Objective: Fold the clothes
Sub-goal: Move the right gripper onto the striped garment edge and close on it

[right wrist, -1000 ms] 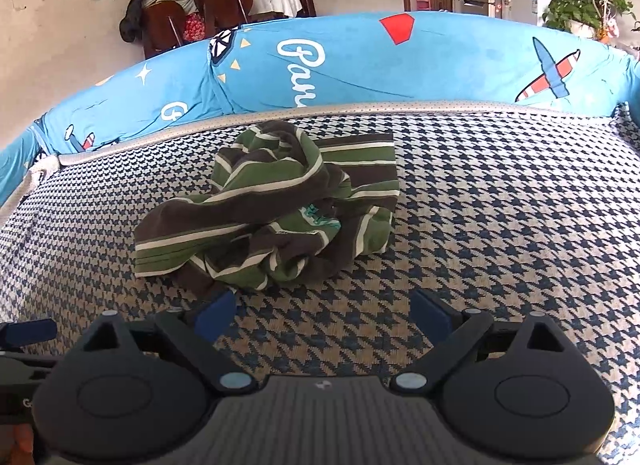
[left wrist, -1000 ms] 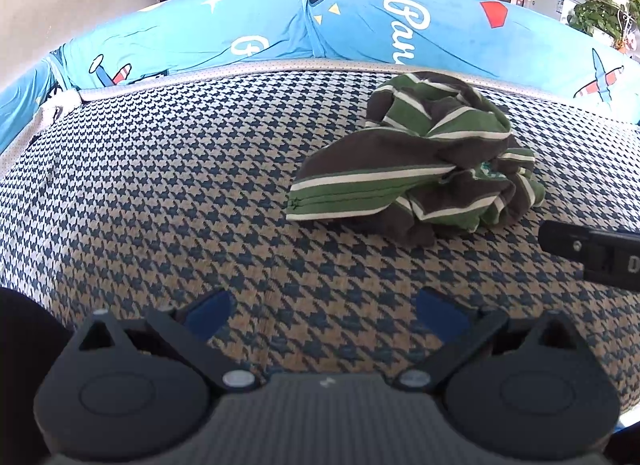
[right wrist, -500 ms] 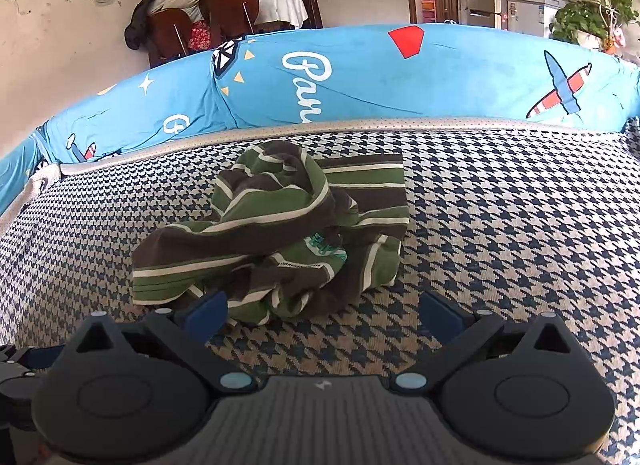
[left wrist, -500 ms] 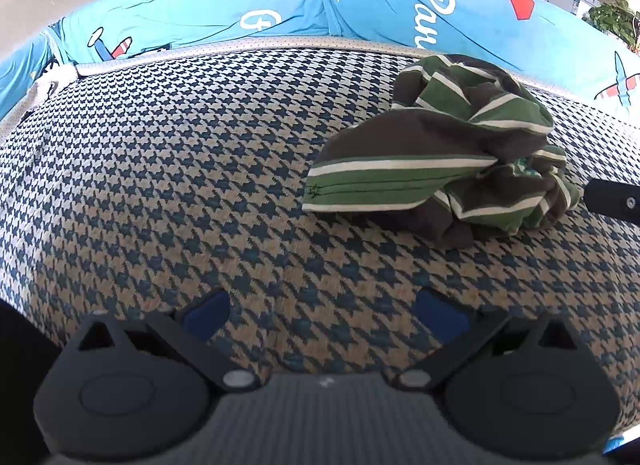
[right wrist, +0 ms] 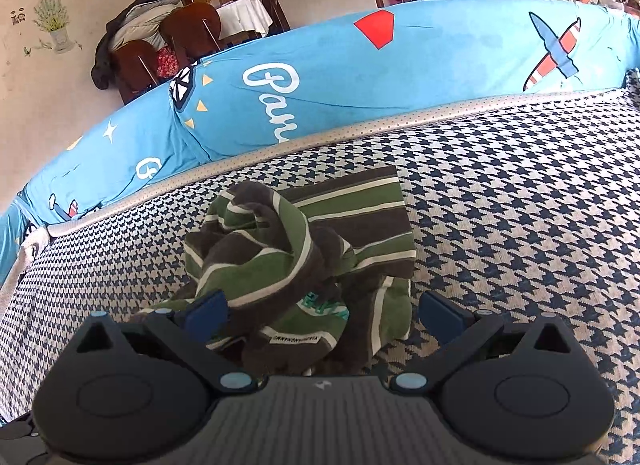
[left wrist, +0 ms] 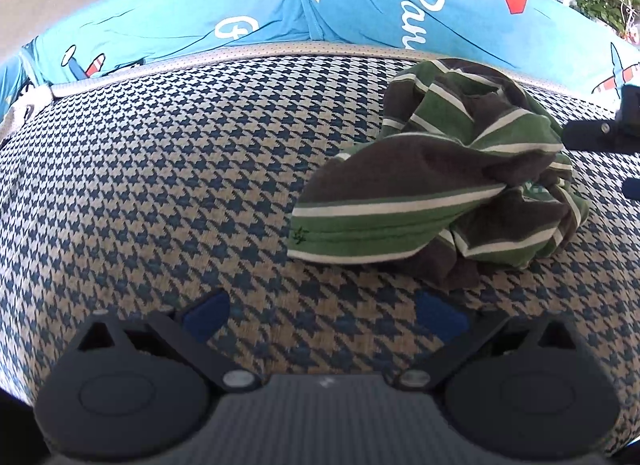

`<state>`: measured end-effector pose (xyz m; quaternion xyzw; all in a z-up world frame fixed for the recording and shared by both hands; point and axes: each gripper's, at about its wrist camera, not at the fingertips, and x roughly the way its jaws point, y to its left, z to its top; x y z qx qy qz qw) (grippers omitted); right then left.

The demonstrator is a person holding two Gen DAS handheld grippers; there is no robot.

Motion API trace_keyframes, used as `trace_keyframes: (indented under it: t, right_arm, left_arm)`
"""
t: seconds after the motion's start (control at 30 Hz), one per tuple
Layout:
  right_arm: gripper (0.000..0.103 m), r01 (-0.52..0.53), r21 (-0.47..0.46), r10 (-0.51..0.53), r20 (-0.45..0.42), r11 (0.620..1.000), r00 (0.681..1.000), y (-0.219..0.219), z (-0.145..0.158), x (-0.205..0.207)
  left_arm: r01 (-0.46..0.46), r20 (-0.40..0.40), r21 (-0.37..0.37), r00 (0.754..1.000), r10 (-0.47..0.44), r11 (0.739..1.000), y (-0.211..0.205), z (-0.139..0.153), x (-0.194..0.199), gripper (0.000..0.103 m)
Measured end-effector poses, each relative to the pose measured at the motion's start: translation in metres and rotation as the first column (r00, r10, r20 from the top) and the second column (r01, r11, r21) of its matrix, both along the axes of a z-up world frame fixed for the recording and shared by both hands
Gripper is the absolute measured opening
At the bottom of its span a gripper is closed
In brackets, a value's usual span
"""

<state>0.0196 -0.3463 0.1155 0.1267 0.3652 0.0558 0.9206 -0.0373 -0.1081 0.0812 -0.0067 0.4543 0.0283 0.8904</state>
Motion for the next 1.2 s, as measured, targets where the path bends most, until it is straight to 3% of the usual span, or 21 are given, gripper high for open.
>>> trace_keyframes:
  t: [0.6, 0.8, 0.93, 1.0, 1.07, 1.1, 1.17, 1.2]
  right_arm:
    - [0.103, -0.039, 0.020, 0.037, 0.084, 0.999, 0.996, 0.003, 0.005, 0.055]
    - [0.103, -0.079, -0.001, 0.078, 0.077, 0.997, 0.994, 0.018, -0.001, 0.071]
    - [0.102, -0.078, -0.045, 0.079, 0.026, 0.996, 0.997, 0.028, -0.018, 0.088]
    - [0.096, -0.079, -0.047, 0.079, 0.002, 0.996, 0.997, 0.031, -0.025, 0.095]
    - [0.078, -0.078, -0.046, 0.077, -0.015, 0.996, 0.997, 0.033, -0.031, 0.100]
    - [0.073, -0.076, -0.047, 0.076, -0.019, 0.996, 0.997, 0.033, -0.033, 0.102]
    - [0.049, -0.073, -0.046, 0.073, -0.009, 0.996, 0.997, 0.032, -0.034, 0.103]
    - [0.043, -0.077, -0.039, 0.077, 0.000, 0.996, 0.997, 0.031, -0.033, 0.102]
  left_arm:
    - [0.128, 0.006, 0.005, 0.992, -0.128, 0.992, -0.009, -0.012, 0.044, 0.103]
    - [0.116, 0.005, -0.044, 0.993, -0.116, 0.992, -0.006, -0.027, 0.060, 0.103]
    - [0.104, 0.000, -0.057, 0.995, -0.104, 0.993, -0.006, -0.034, 0.070, 0.103]
    - [0.105, 0.004, -0.052, 0.995, -0.105, 0.993, -0.009, -0.036, 0.075, 0.103]
    - [0.102, 0.005, -0.050, 0.995, -0.102, 0.994, -0.011, -0.038, 0.082, 0.103]
    - [0.098, 0.004, -0.051, 0.995, -0.098, 0.994, -0.011, -0.039, 0.087, 0.103]
    - [0.088, 0.006, -0.044, 0.996, -0.088, 0.995, -0.013, -0.039, 0.098, 0.103]
    - [0.083, 0.014, -0.026, 0.996, -0.083, 0.996, -0.015, -0.038, 0.105, 0.103]
